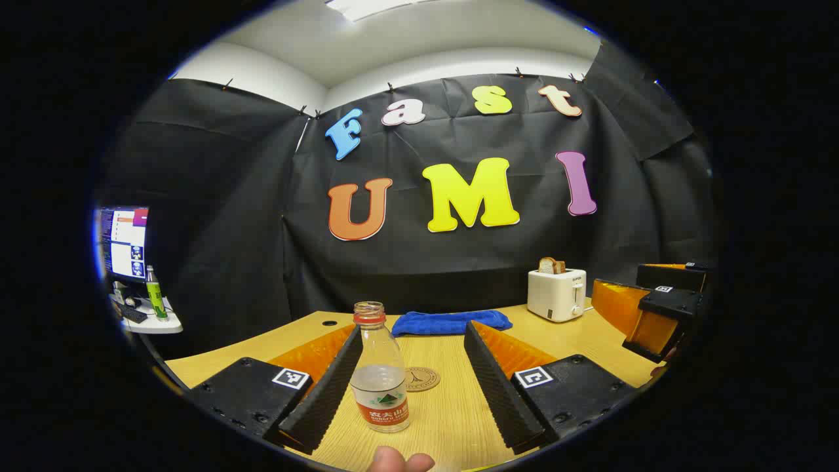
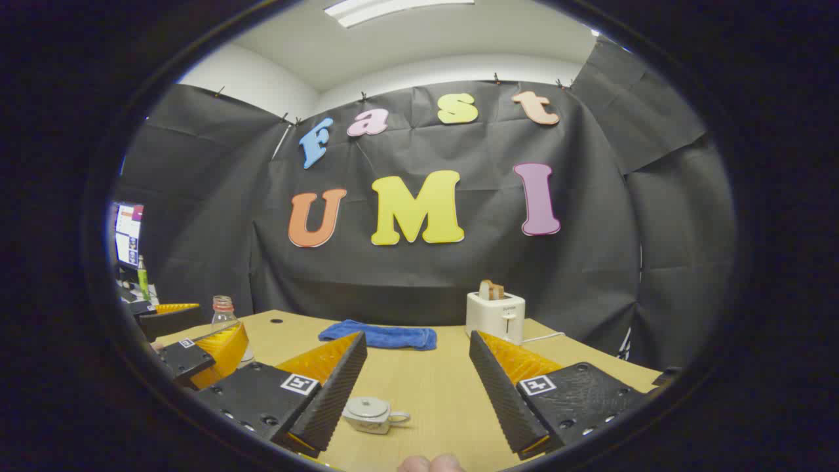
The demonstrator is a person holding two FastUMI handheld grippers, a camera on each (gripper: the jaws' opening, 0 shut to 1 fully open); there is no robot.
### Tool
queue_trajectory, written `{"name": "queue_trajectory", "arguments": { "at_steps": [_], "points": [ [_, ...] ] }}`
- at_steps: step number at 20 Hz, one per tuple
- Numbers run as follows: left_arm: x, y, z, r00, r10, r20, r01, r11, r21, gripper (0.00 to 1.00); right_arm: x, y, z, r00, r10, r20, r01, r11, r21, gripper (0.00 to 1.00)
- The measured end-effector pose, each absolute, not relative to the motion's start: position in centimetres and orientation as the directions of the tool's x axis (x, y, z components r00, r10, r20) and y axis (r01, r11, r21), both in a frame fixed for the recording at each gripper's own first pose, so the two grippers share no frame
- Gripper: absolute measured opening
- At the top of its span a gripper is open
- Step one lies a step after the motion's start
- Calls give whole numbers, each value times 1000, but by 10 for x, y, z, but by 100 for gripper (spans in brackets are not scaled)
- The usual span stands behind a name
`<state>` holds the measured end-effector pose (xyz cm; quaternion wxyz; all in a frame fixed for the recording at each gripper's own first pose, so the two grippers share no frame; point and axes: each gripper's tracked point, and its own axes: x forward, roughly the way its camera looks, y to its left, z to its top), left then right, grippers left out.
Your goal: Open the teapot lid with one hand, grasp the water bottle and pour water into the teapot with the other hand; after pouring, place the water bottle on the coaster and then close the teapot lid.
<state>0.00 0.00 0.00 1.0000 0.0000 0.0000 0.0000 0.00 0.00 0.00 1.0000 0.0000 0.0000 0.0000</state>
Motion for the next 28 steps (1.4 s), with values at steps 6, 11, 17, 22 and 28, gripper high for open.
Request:
{"name": "queue_trajectory", "arguments": {
  "at_steps": [6,11,17,22,28],
  "points": [
    [-2,-3,0,1000,-7,-4,7,1000,-1,98,1,-3,-2,1000,-5,-1,5,1000,-4,96],
    [-2,0,0,1000,1,-4,-1,1000,-2,98,0,-1,-2,1000,8,2,-8,1000,-4,95],
    [-1,-3,-1,1000,5,-5,-5,1000,10,98,1,3,-9,1000,25,-10,-25,1000,-5,95],
    [-3,-2,-1,1000,9,-10,-9,1000,-12,98,6,11,-24,998,49,-34,-50,998,-30,95],
    [-23,24,-6,998,56,-20,-56,998,25,98,27,38,-72,987,113,-117,-118,992,-33,95]
  ]
}}
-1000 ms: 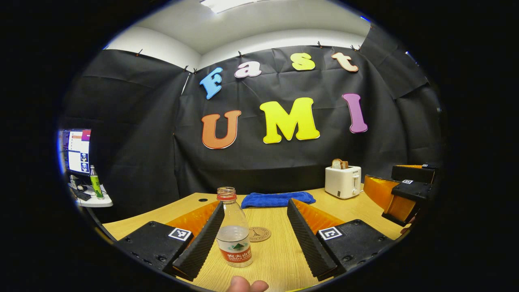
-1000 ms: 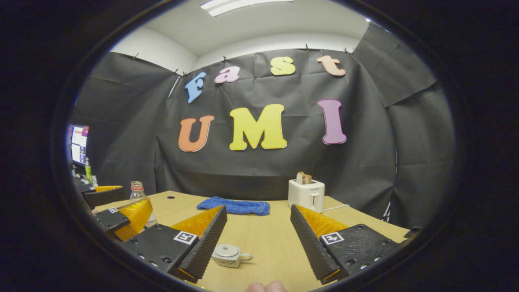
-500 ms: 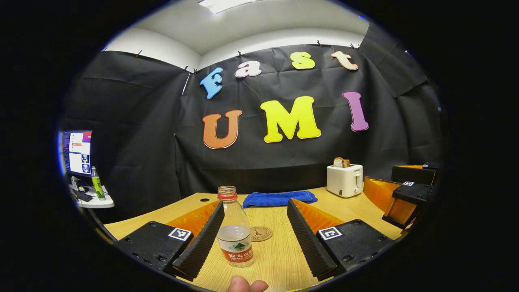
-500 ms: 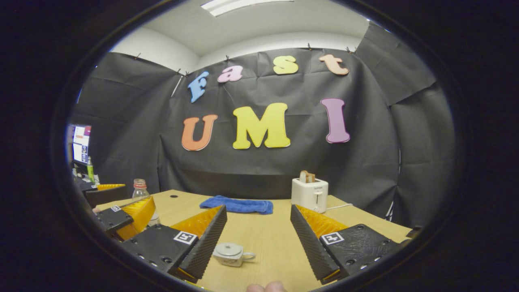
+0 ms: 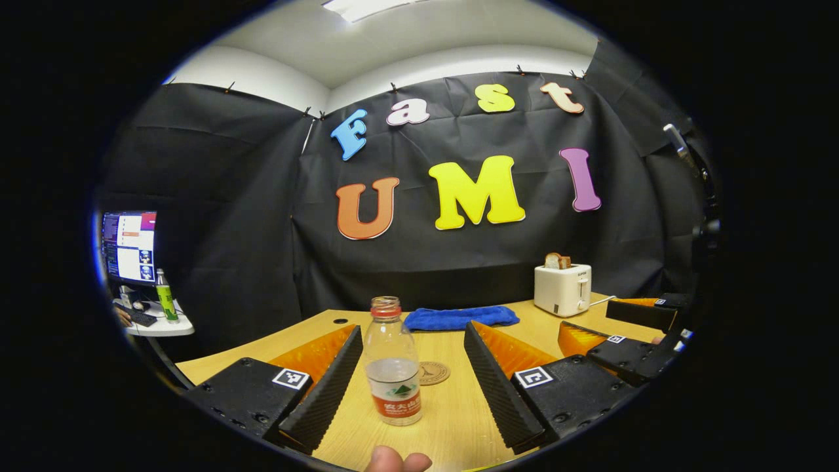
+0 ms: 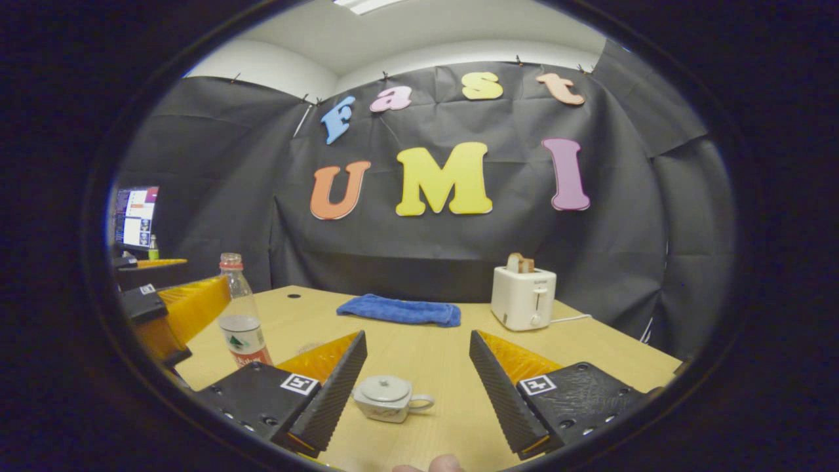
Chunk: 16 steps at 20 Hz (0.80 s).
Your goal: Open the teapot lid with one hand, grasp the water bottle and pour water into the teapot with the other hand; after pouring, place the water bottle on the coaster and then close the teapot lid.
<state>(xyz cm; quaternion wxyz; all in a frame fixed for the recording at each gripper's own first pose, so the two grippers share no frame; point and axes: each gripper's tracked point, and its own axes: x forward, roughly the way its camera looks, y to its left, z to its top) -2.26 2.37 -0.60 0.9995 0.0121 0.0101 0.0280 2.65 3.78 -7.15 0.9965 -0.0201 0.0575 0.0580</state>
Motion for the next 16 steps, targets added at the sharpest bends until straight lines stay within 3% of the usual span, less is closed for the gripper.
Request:
{"name": "queue_trajectory", "arguments": {
  "at_steps": [5,10,11,16],
  "points": [
    [-36,57,-19,991,119,-54,-119,993,13,97,47,51,-108,970,134,-201,-143,989,-30,98],
    [-36,67,-28,987,139,-77,-139,990,7,98,69,58,-124,964,124,-233,-144,987,-70,92],
    [-35,68,-28,987,138,-78,-138,990,6,98,71,60,-127,960,133,-244,-154,986,-69,80],
    [-31,72,-35,987,136,-89,-136,991,4,98,73,69,-136,949,154,-276,-179,981,-67,42]
  ]
}}
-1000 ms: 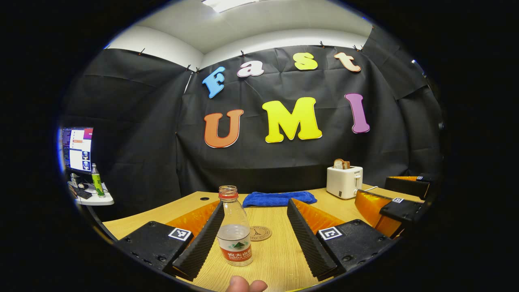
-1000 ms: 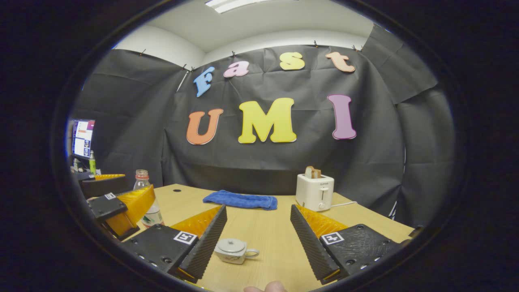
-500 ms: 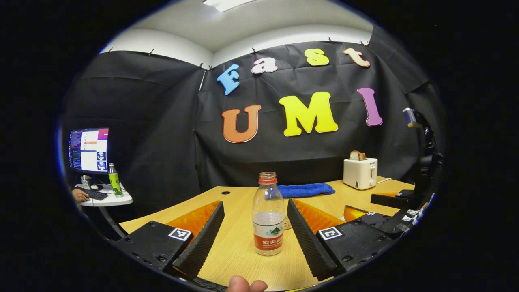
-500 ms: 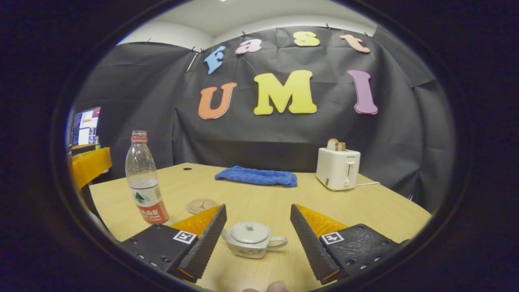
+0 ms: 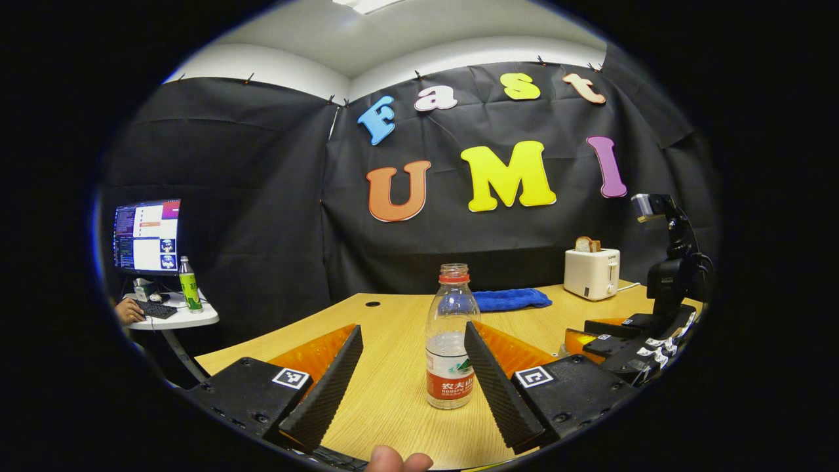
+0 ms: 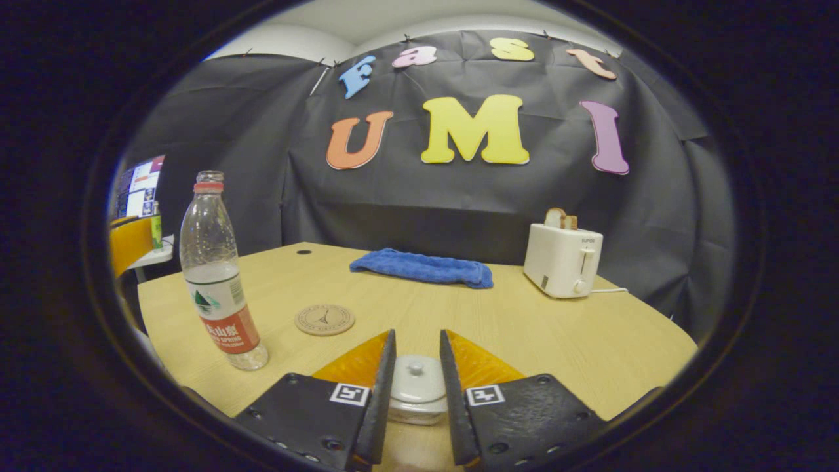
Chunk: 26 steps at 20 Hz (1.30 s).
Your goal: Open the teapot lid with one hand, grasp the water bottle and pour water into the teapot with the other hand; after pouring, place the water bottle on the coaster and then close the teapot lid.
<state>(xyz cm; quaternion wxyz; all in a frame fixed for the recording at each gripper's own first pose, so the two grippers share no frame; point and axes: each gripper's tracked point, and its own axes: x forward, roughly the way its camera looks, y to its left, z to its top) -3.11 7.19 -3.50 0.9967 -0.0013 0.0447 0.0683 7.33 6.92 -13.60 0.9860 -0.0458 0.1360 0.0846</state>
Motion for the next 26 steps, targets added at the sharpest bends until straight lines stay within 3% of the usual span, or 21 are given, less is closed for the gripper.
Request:
{"name": "queue_trajectory", "arguments": {
  "at_steps": [3,6,7,16,26],
  "points": [
    [-31,77,-36,985,143,-93,-144,990,-4,98,73,67,-136,947,147,-285,-174,982,-73,12],
    [-29,79,-39,985,141,-96,-144,989,-21,98,65,67,-135,946,143,-292,-170,983,-66,12],
    [-29,78,-42,986,133,-99,-136,990,-26,98,74,66,-136,943,157,-294,-181,982,-57,1],
    [-22,57,-63,992,34,-123,-41,998,-57,98,73,69,-106,951,203,-235,-224,972,-67,0],
    [6,37,-98,974,-56,-220,43,997,-64,98,40,47,-72,959,208,-193,-229,969,-94,0]
  ]
}}
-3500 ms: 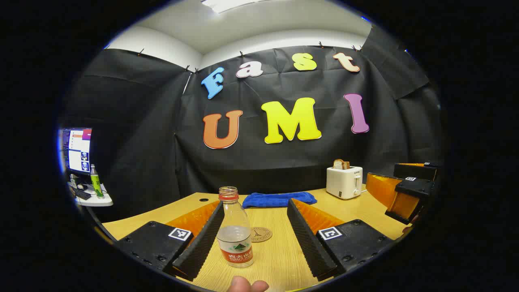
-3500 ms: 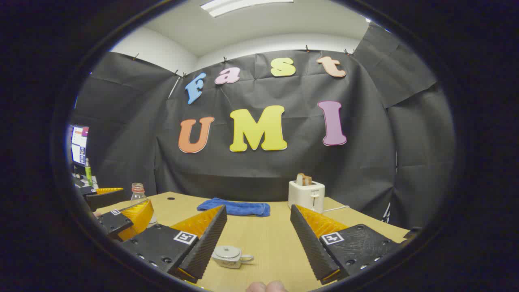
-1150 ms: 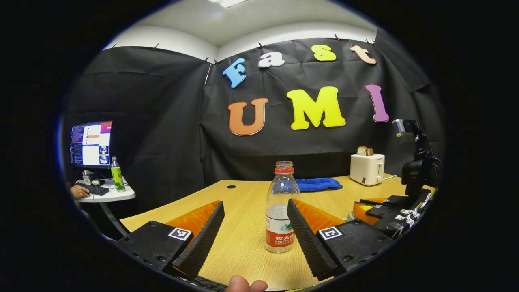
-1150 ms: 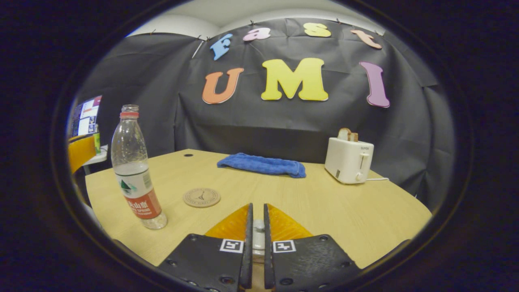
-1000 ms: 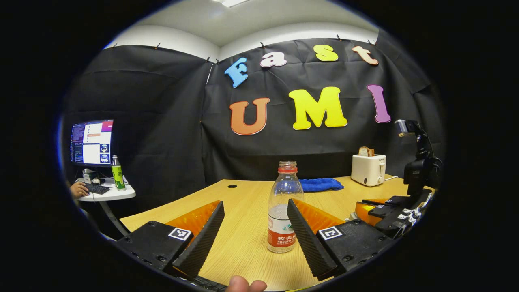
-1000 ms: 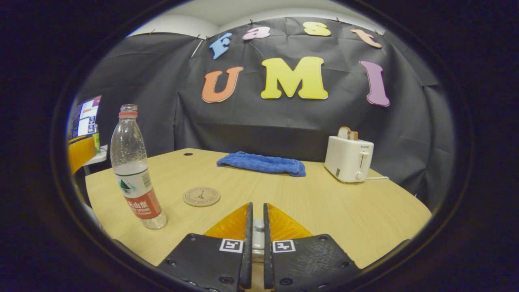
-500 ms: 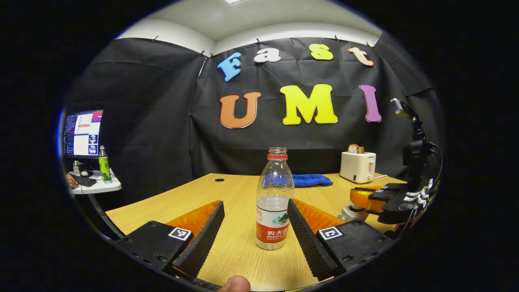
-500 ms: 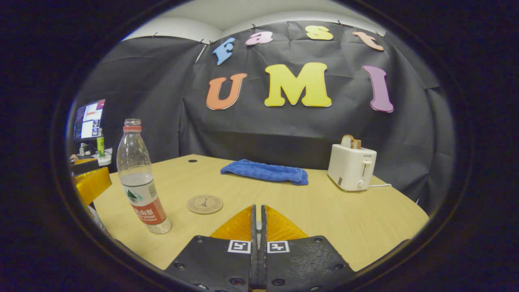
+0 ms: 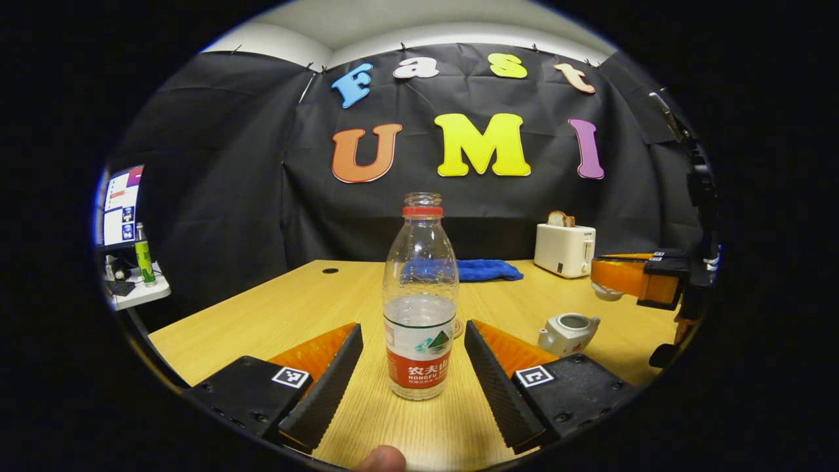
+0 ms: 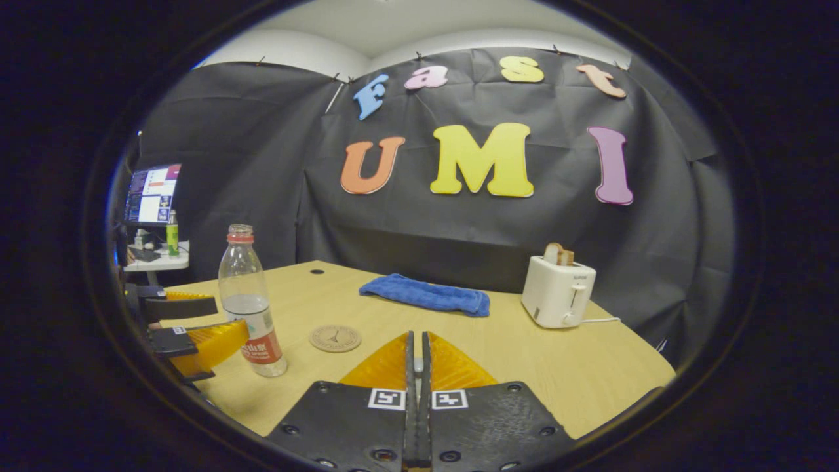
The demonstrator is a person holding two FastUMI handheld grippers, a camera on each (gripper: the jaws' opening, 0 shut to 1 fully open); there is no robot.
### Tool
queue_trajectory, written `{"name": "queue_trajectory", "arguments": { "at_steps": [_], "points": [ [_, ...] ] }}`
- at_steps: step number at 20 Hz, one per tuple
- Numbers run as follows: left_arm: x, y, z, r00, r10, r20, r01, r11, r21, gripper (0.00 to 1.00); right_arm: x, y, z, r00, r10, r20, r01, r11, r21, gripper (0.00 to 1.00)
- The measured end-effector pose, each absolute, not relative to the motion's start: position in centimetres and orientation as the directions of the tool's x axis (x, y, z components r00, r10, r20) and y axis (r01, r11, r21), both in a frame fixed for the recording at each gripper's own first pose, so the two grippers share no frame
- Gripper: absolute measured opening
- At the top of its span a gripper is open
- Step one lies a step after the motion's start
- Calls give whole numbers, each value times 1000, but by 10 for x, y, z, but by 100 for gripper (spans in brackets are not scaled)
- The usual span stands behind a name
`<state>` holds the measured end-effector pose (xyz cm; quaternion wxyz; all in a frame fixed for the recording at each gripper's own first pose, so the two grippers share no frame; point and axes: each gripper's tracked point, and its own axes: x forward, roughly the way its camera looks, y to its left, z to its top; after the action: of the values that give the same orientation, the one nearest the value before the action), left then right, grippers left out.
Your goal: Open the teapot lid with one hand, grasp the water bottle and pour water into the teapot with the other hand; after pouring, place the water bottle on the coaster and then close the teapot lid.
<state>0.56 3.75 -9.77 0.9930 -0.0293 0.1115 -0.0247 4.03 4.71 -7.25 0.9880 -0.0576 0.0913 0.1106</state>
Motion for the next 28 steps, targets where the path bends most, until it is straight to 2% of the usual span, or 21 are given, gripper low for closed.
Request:
{"name": "queue_trajectory", "arguments": {
  "at_steps": [9,11,13,14,20,24,28],
  "points": [
    [24,32,-125,945,-97,-314,83,995,-57,98,29,27,-72,958,196,-211,-215,974,-72,0],
    [26,32,-124,944,-94,-316,80,995,-56,94,27,26,-74,954,203,-223,-221,974,-57,0],
    [27,31,-123,942,-96,-322,86,995,-45,80,25,22,-73,953,204,-224,-221,974,-51,0],
    [26,30,-123,939,-97,-329,92,995,-30,79,24,20,-72,953,204,-223,-220,974,-52,0],
    [37,26,-95,953,-52,-300,136,954,268,75,20,-3,-67,957,198,-211,-217,974,-68,0],
    [40,17,-92,950,-22,-311,182,850,494,75,18,-29,-64,967,163,-196,-179,981,-70,0],
    [45,13,-100,939,6,-343,242,695,677,75,15,-48,-71,968,142,-208,-160,984,-72,0]
  ]
}}
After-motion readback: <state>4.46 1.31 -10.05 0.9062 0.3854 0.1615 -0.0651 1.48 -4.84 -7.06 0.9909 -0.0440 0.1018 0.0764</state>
